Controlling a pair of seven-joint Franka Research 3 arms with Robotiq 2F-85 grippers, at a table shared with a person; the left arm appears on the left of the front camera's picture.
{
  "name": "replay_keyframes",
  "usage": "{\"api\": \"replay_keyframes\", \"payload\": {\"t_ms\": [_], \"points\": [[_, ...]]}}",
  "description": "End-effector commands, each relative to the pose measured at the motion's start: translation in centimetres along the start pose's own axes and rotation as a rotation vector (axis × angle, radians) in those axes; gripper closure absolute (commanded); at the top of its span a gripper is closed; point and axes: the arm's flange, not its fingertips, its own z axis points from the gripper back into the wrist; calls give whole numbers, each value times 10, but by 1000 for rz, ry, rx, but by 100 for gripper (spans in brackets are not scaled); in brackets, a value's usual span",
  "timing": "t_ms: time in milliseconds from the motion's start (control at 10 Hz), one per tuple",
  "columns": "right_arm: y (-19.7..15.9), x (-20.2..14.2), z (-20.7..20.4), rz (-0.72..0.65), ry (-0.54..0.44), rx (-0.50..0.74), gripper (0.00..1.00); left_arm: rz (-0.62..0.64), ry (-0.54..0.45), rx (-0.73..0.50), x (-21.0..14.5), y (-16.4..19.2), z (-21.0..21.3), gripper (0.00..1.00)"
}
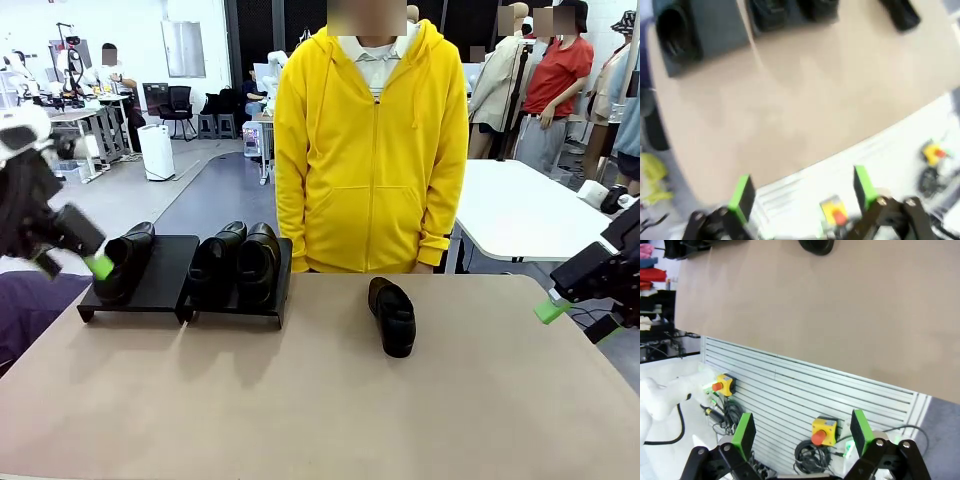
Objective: Organize the shoes by placing them on the stand.
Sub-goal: Place the Shoe from the middle of the table onto the Shoes Stand.
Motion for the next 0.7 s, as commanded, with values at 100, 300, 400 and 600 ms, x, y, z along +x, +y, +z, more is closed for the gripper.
{"api": "replay_keyframes", "payload": {"t_ms": [100,300,400,600], "points": [[2,3,1,16,-9,34,0,115,-14,4,-70,-1,-18,0],[2,3,1,16,-9,34,0,48,42,10,-52,-7,-19,0],[2,3,1,16,-9,34,0,48,42,10,-52,-7,-19,0],[2,3,1,16,-9,34,0,48,42,10,-52,-7,-19,0]]}}
